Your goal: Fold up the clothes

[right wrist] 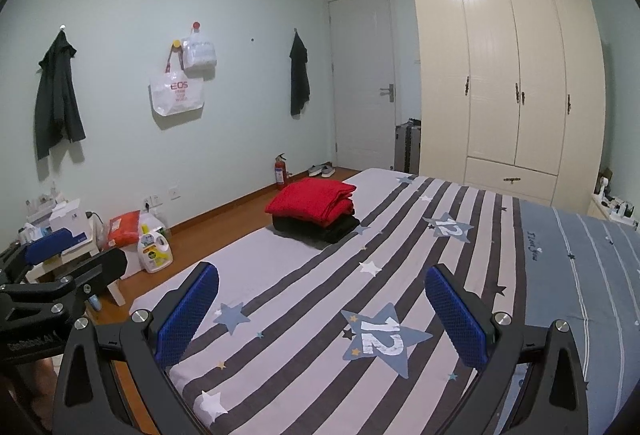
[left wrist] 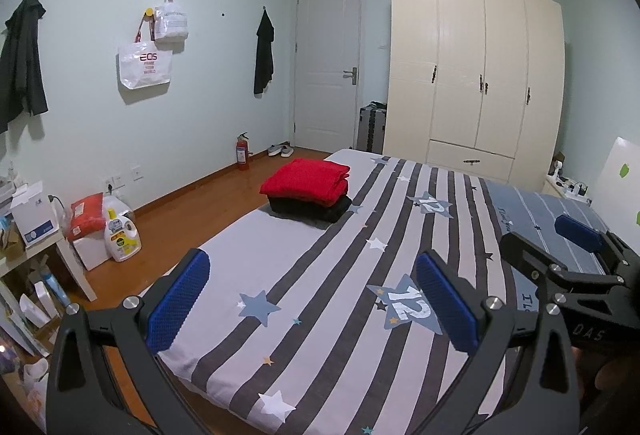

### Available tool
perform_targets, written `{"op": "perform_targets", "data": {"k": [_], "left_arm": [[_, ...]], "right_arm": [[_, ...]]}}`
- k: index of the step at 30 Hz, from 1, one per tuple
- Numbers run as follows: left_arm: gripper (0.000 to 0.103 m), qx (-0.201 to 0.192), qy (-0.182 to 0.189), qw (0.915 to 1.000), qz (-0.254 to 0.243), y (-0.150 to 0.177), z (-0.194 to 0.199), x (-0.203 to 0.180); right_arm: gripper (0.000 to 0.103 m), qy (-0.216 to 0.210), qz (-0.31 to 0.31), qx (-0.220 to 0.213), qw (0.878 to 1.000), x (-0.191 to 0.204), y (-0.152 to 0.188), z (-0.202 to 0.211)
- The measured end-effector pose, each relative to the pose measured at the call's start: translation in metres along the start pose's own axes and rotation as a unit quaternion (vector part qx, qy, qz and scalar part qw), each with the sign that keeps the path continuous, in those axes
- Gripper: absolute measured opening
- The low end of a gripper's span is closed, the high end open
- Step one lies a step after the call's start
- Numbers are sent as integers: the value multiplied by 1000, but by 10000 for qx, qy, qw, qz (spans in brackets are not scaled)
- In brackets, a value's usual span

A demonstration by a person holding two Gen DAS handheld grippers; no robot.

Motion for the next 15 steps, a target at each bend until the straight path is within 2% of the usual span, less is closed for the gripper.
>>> {"op": "perform_targets", "data": {"k": [15], "left_arm": [[102,-8,-61,10000,28,2,-5,1]], "right_arm": [[102,-61,-2,9,10000,0,-1,-5]]}}
Point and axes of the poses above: each gripper's, at about its wrist camera, not at the fingertips, and z roughly against the way its jaws point, x to its left, y to its underside, the point moved 2 cm from there along -z, roughly the way its jaws point, and after that the axes turned 11 degrees about -y, right-handed, at the moved point
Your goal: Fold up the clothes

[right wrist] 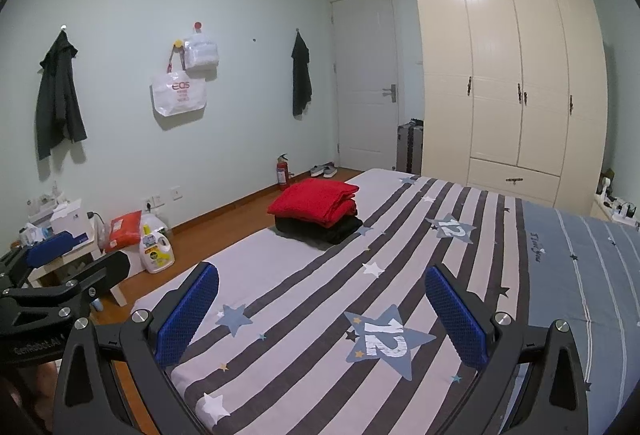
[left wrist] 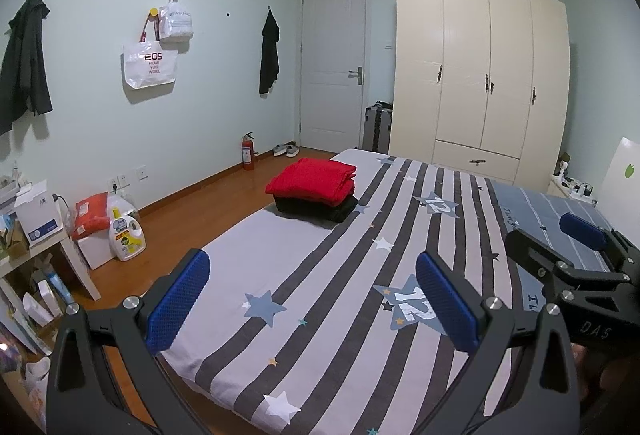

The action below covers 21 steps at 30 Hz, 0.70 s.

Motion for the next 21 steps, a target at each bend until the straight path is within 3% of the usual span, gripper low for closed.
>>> {"op": "perform_targets", "data": {"k": [21], "left_arm": [[102,-96,-50,9999,46,-4,3,1]], "right_arm": [[102,-54,16,-34,10000,1,-4,5]]}}
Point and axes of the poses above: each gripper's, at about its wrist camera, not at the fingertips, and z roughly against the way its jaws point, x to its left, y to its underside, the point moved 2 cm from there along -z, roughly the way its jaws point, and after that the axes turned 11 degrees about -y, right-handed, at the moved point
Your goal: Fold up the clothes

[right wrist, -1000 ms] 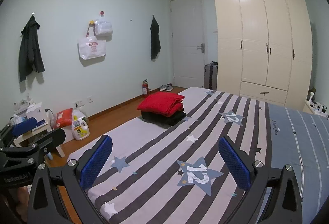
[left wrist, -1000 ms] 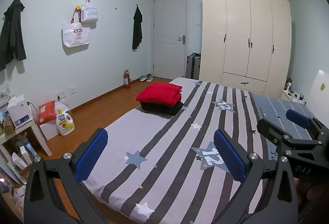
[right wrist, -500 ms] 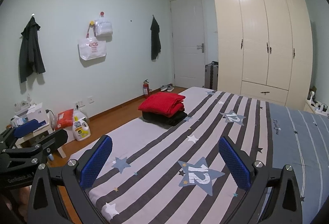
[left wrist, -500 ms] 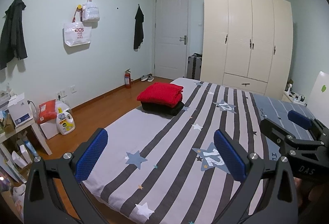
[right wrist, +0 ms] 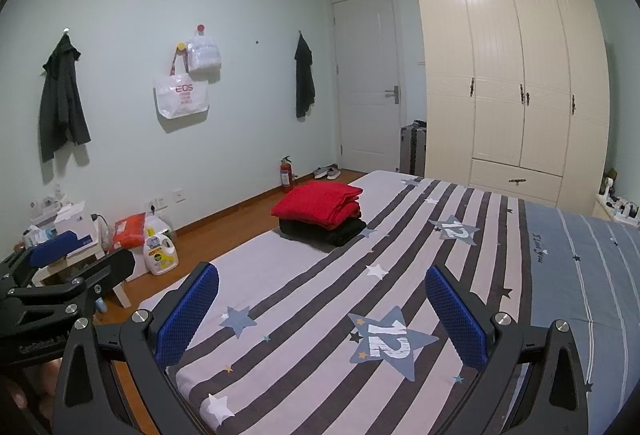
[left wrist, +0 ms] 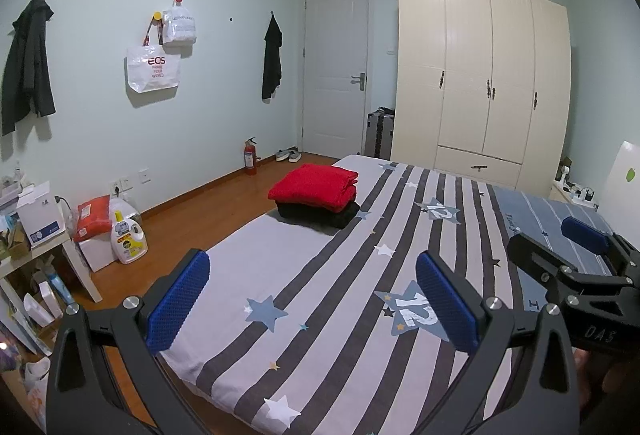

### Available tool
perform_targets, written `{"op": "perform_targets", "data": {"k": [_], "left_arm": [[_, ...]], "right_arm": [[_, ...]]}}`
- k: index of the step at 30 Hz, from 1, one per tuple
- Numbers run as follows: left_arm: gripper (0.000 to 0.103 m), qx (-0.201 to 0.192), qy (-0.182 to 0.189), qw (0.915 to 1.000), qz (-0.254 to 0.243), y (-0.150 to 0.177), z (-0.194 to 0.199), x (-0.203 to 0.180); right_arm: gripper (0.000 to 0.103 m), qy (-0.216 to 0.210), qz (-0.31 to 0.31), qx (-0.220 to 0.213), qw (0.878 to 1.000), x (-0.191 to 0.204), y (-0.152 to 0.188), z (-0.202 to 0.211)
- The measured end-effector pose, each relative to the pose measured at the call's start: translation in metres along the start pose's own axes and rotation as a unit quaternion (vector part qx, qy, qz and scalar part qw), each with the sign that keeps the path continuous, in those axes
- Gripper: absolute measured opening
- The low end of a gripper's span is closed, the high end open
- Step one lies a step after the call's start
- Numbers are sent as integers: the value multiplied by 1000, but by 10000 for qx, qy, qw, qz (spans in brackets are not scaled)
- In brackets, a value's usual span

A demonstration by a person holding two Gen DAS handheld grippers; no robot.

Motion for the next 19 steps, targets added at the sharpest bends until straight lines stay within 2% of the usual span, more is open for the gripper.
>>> {"op": "perform_targets", "data": {"k": [19], "left_arm": [[102,-113,-46,9999,54,1,4,1]], "right_arm": [[102,-45,-29,-17,10000,2,-2,1]]}}
Point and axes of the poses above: each gripper's, at about its wrist camera, not at the fingertips, and z roughly against the way its jaws point, x to its left, y to its underside, the point moved 2 cm from there along -z, roughly the way its jaws point, and after that the axes turned 11 degrees about -y, right-handed, at the moved point
